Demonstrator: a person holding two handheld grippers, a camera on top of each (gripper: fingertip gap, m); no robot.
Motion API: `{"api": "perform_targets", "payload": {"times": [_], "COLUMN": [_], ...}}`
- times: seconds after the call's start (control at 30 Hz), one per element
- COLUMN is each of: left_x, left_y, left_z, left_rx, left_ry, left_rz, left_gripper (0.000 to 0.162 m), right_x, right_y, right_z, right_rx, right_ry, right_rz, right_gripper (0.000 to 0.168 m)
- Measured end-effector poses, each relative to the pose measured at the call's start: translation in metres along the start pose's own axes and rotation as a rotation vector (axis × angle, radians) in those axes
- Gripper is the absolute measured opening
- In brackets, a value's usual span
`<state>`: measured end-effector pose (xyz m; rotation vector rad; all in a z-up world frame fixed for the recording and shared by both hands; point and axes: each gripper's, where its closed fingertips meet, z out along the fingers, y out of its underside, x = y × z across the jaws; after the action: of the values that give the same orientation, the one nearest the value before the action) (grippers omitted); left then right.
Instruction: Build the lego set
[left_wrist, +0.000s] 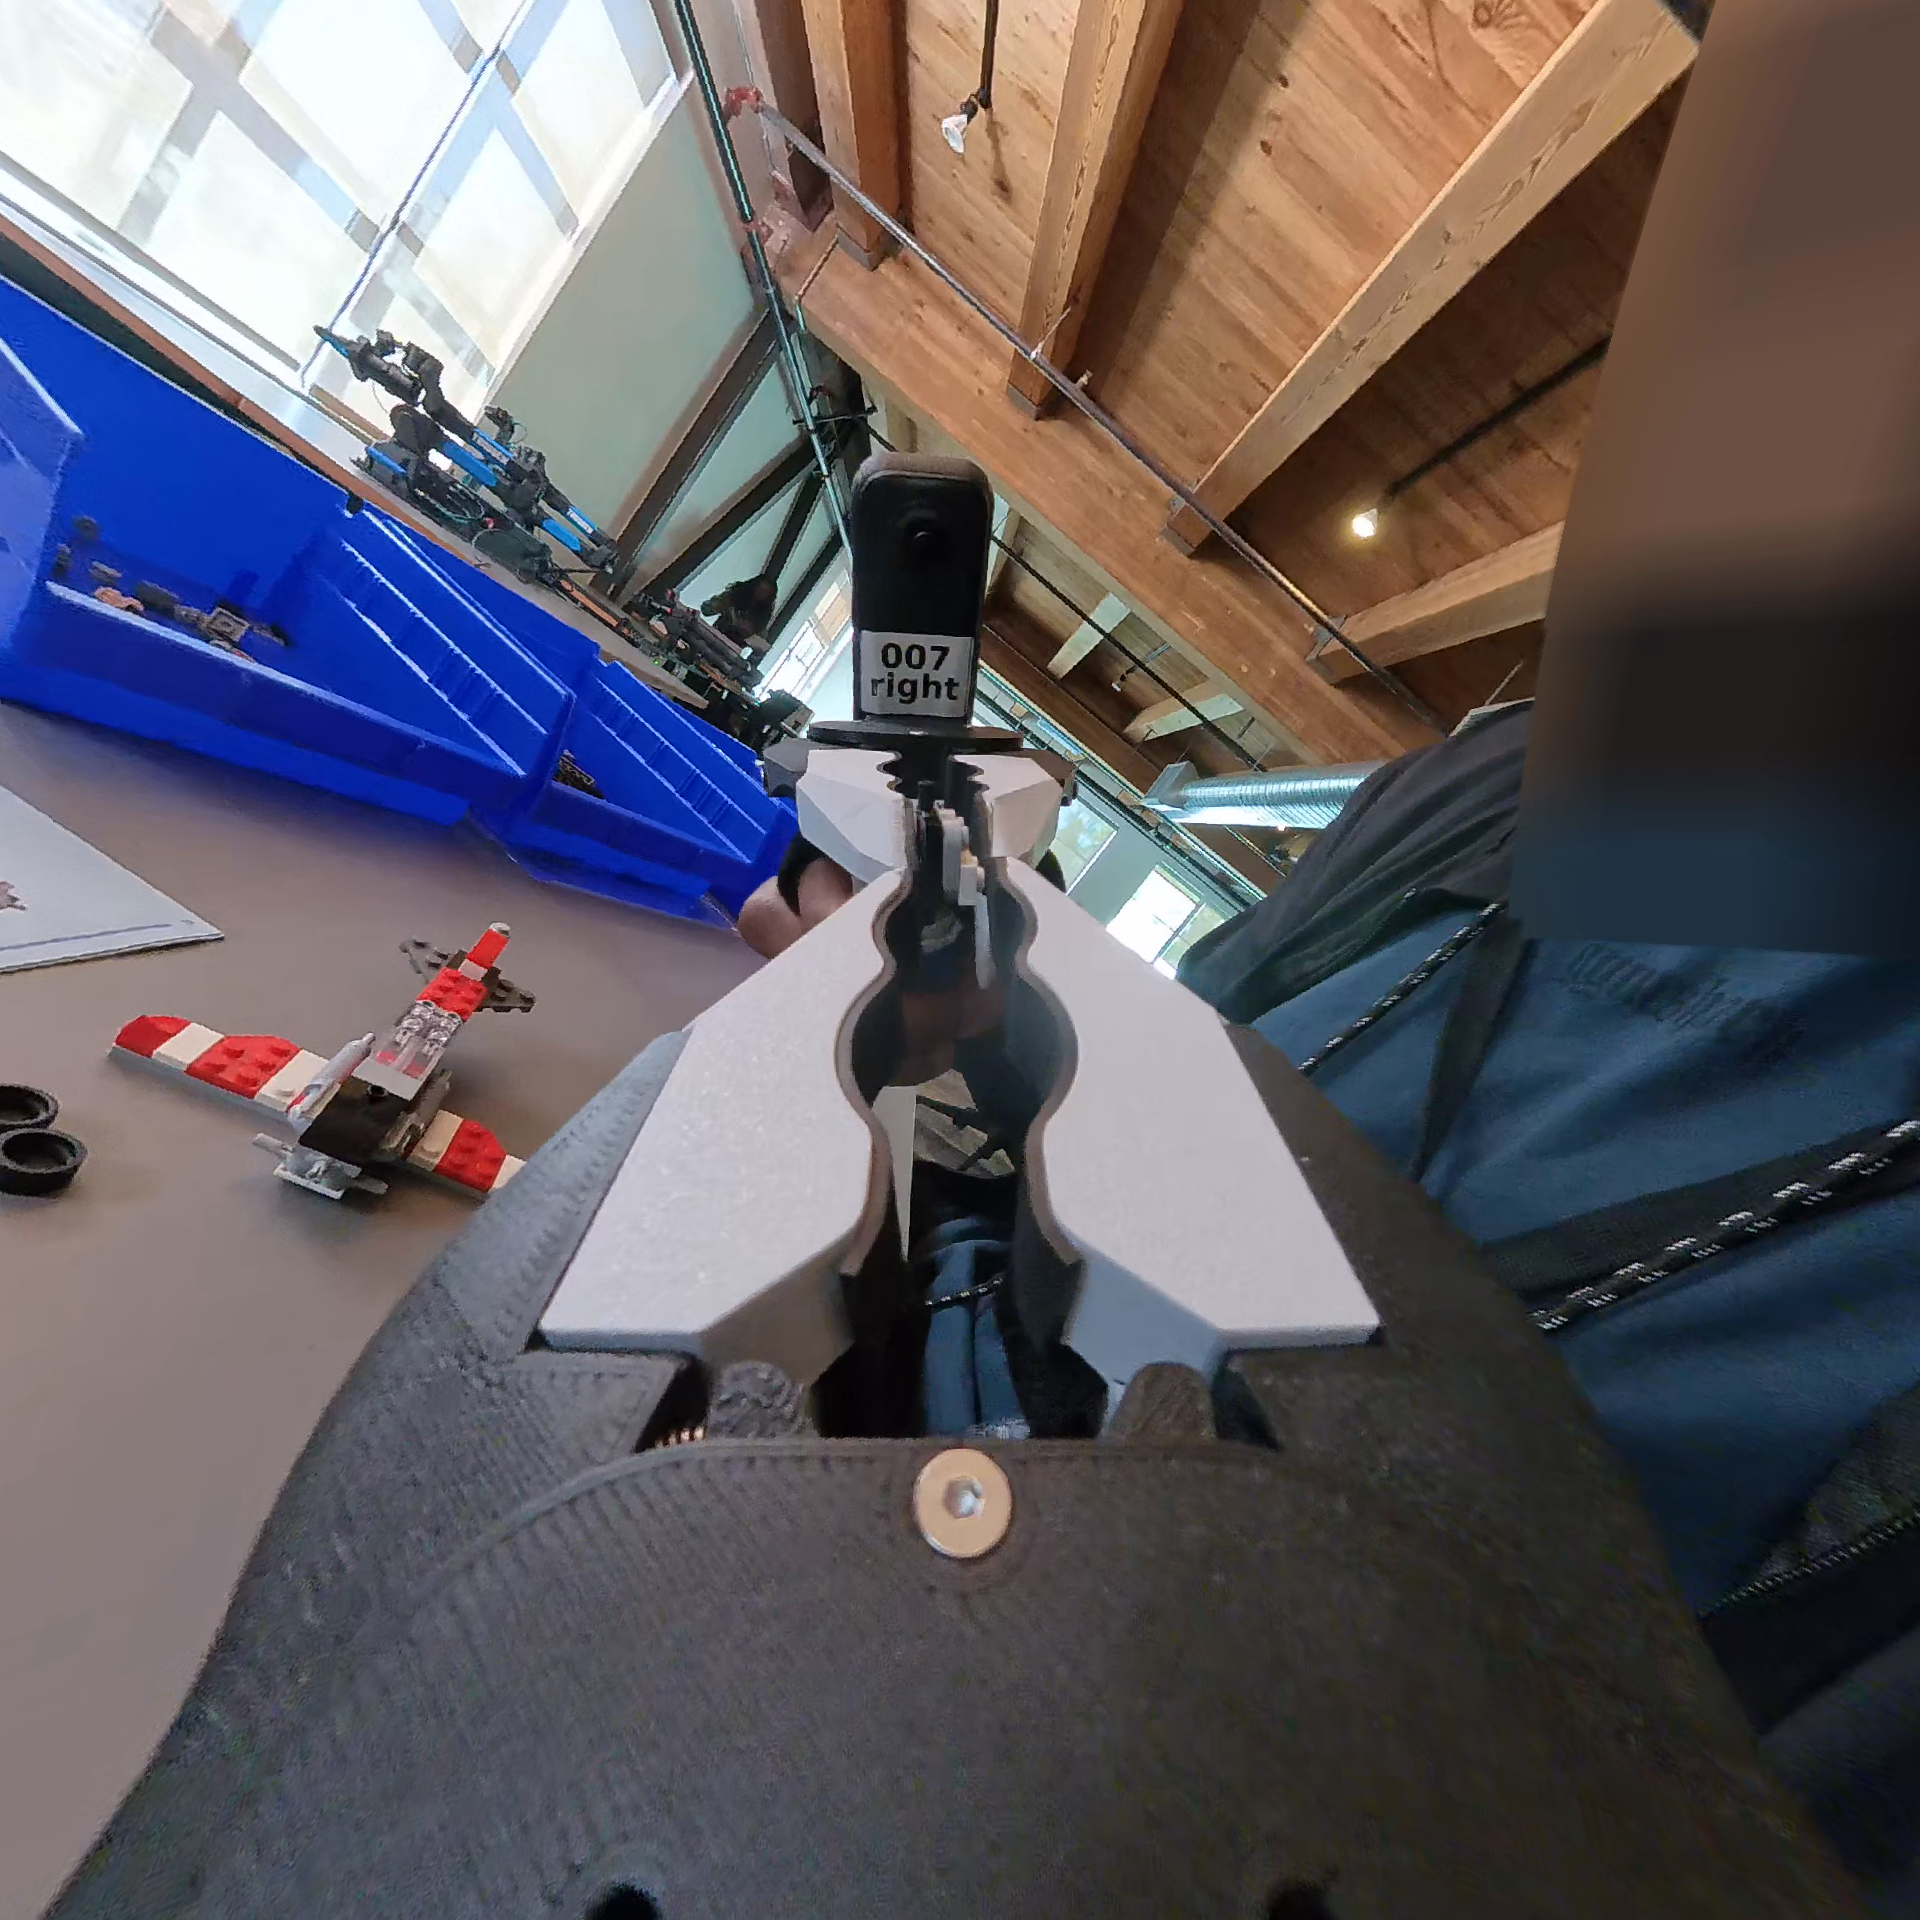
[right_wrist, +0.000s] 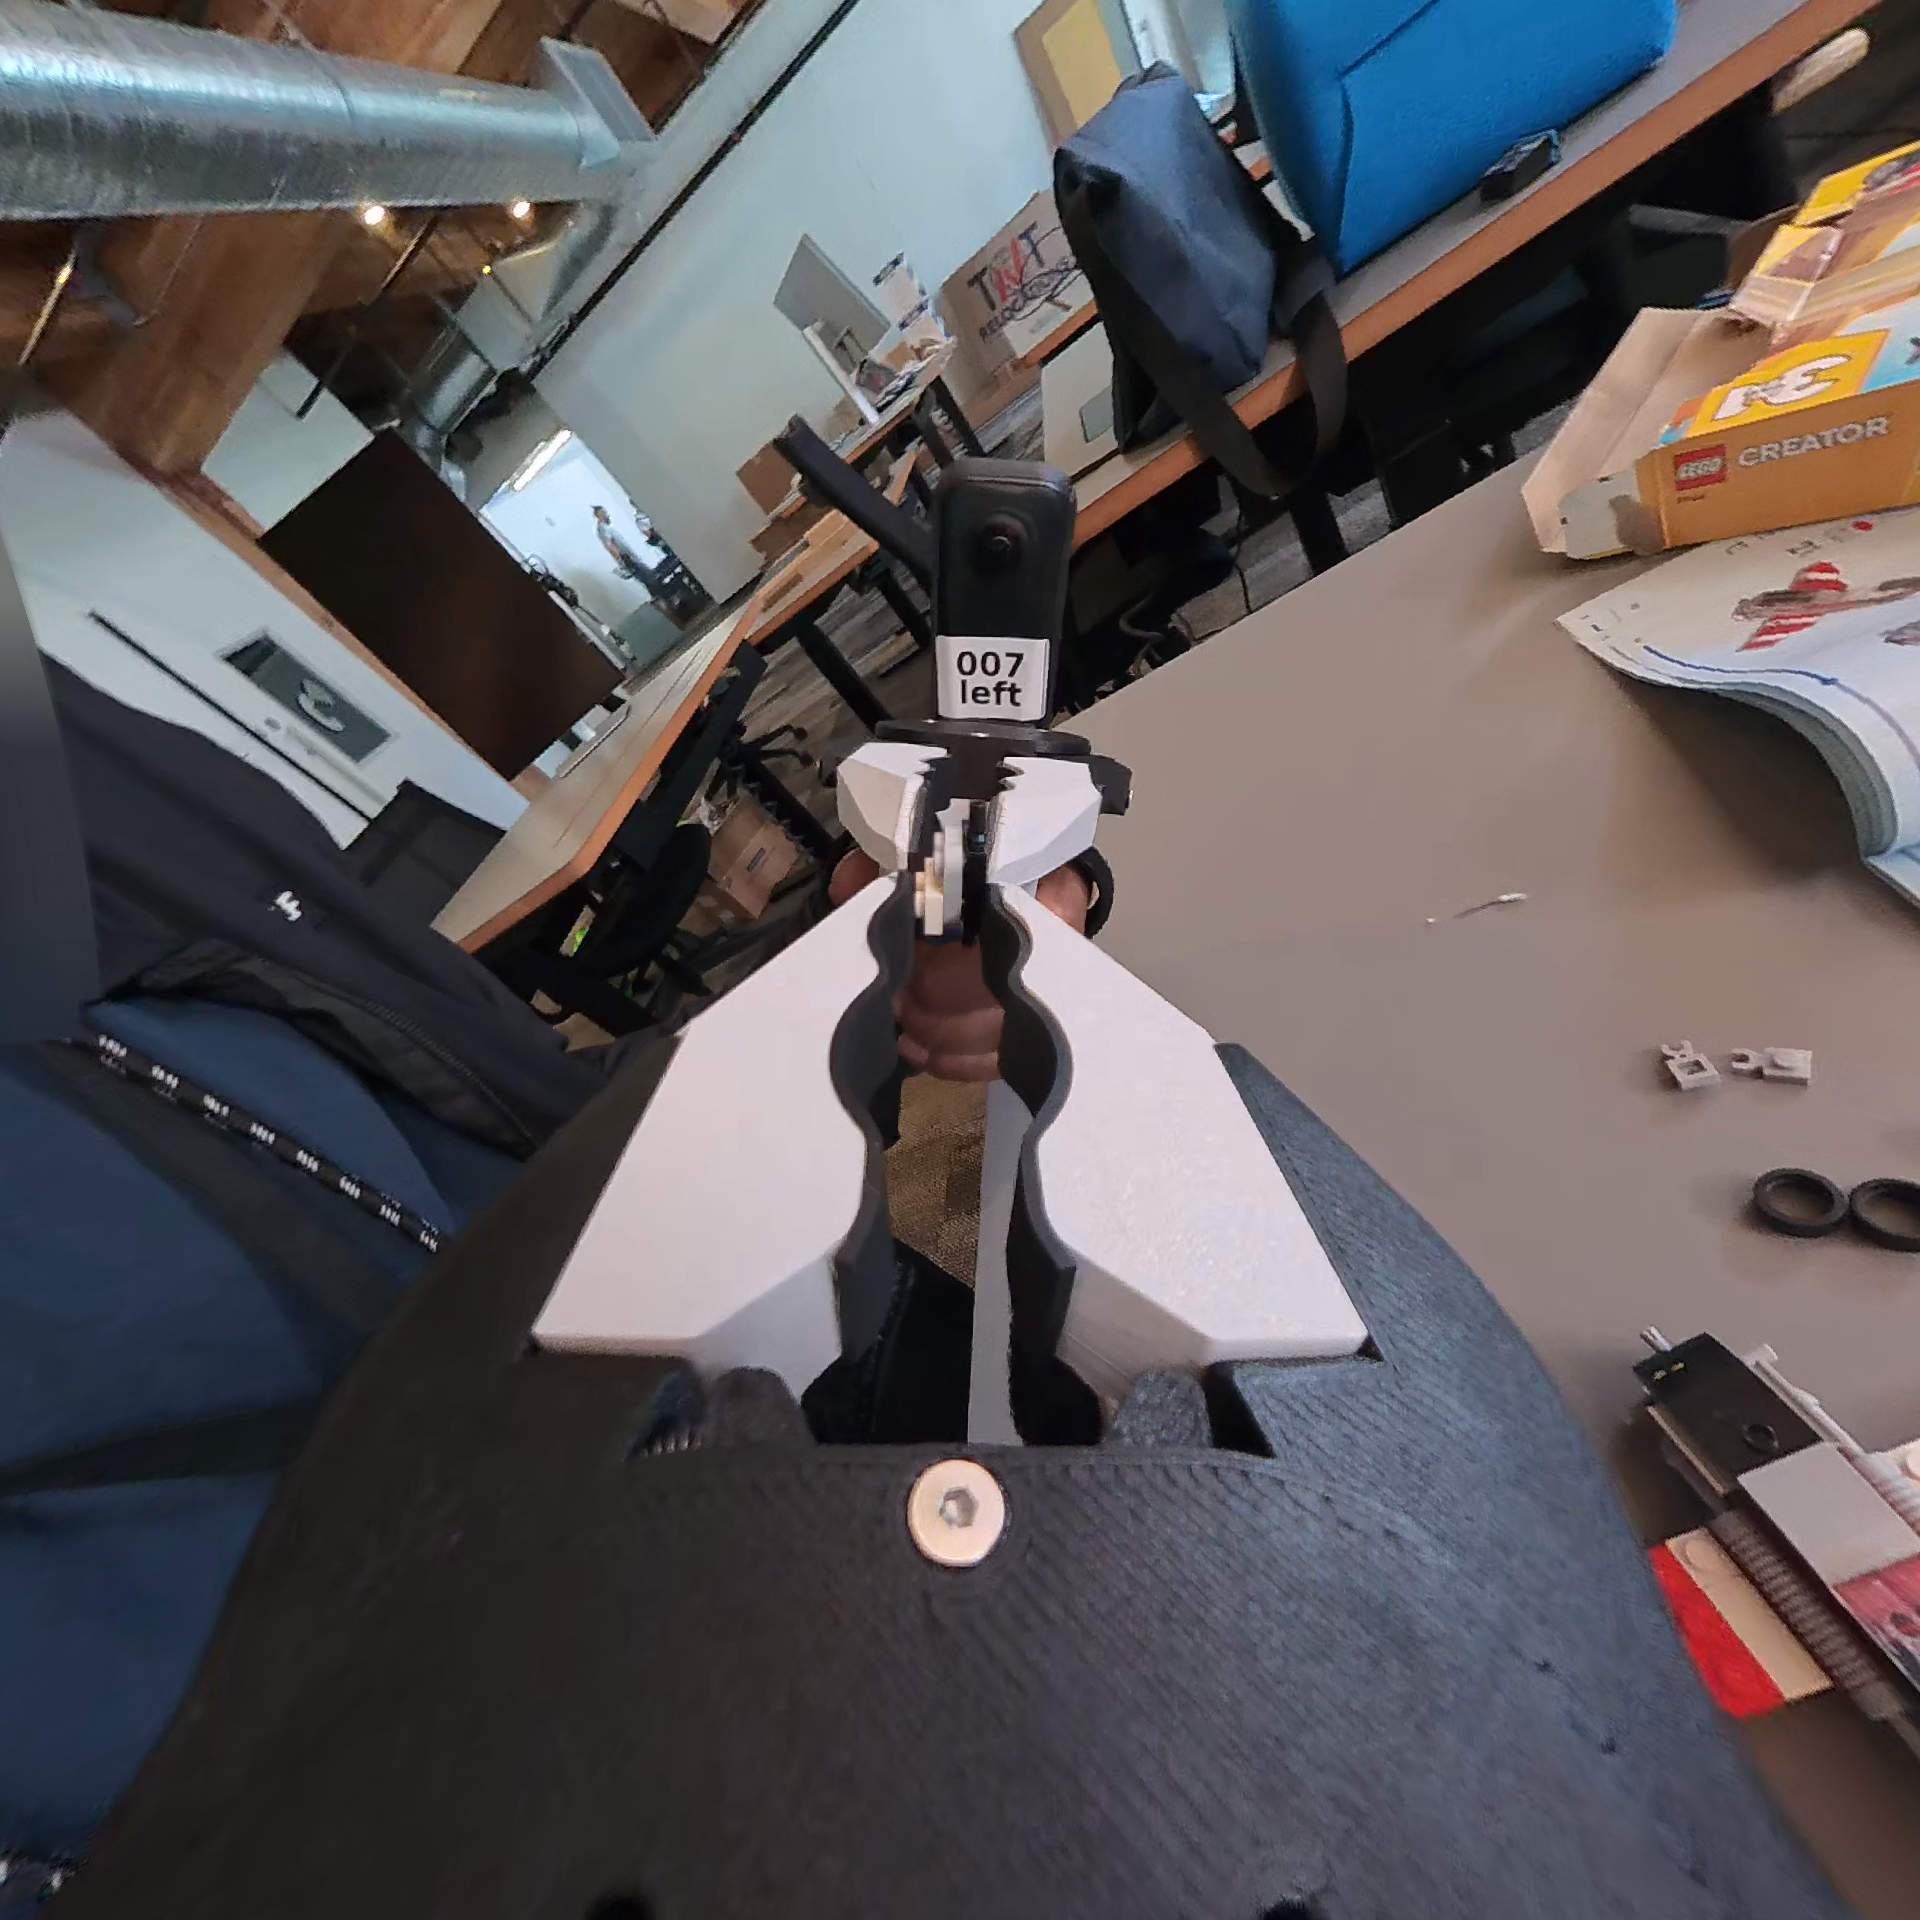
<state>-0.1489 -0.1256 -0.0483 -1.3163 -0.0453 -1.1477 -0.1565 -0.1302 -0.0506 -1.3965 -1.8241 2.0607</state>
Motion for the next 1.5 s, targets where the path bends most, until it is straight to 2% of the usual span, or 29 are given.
{"api": "perform_targets", "payload": {"times": [0.23,0.37,0.5,0.67,0.9,1.33,1.5], "left_x": [-0.014,-0.02,-0.022,-0.028,-0.038,-0.048,-0.05], "left_y": [0.001,-0.007,0.003,0.009,0.01,0.014,0.014], "left_z": [0.0,-0.006,-0.003,0.001,-0.004,-0.003,-0.001], "left_rx": [0.015,0.076,0.026,0.002,0.013,0.015,0.017], "left_ry": [-0.039,-0.04,-0.048,-0.058,-0.089,-0.113,-0.12], "left_rz": [-0.077,-0.137,-0.165,-0.204,-0.257,-0.28,-0.272], "left_gripper": [0.016,0.022,0.026,0.017,0.012,0.009,0.009], "right_x": [0.01,0.014,0.018,0.022,0.03,0.036,0.04], "right_y": [0.002,0.006,0.009,0.012,0.016,0.022,0.021], "right_z": [-0.002,-0.002,-0.001,0.002,0.004,0.0,-0.003], "right_rx": [0.029,0.054,0.074,0.084,0.076,0.07,0.079], "right_ry": [0.051,0.07,0.094,0.121,0.141,0.151,0.161], "right_rz": [0.052,0.088,0.105,0.104,0.113,0.119,0.13], "right_gripper": [0.012,0.011,0.011,0.011,0.012,0.016,0.012]}}
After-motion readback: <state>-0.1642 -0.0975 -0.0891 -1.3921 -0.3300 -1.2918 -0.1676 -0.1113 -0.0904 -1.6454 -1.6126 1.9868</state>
